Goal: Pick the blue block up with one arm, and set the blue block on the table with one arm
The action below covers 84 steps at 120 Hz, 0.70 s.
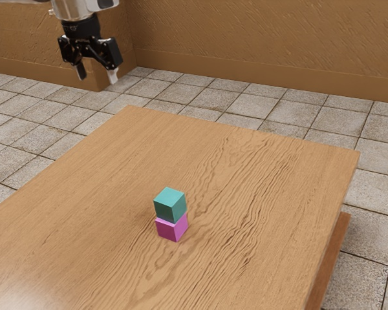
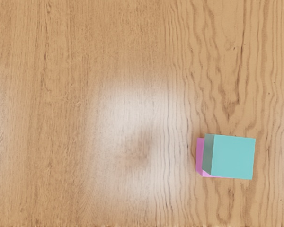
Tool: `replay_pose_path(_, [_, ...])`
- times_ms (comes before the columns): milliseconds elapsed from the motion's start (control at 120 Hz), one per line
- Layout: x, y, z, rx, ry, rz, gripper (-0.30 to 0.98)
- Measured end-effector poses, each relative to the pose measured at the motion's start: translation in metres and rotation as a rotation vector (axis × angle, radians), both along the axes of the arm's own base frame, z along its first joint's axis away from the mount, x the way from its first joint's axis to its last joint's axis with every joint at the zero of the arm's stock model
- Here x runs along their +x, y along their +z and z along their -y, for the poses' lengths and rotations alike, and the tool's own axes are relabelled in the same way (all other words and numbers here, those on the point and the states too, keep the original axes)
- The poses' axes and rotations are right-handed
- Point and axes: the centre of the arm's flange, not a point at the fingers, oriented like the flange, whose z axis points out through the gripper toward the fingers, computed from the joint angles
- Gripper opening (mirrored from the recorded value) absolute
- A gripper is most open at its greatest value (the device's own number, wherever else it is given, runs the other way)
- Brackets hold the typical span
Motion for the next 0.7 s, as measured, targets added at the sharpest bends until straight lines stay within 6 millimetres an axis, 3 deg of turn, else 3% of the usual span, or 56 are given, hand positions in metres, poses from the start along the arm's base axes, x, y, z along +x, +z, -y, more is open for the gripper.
replay_pose_path(200, [-0.002,-0.001,0.002,-0.004,-0.002,-0.024,0.69])
replay_pose_path(233, [-0.008,0.02,0.003,-0.001,-0.003,0.013,0.69])
replay_pose_path(300, [-0.035,0.101,0.01,0.006,-0.014,0.153,0.69])
replay_pose_path(375, [-0.052,0.129,0.027,0.005,-0.044,0.177,0.69])
replay_pose_path(508, [-0.058,0.129,0.053,0.003,-0.091,0.139,0.69])
replay_pose_path(700, [-0.034,0.091,0.046,0.0,-0.078,0.038,0.69])
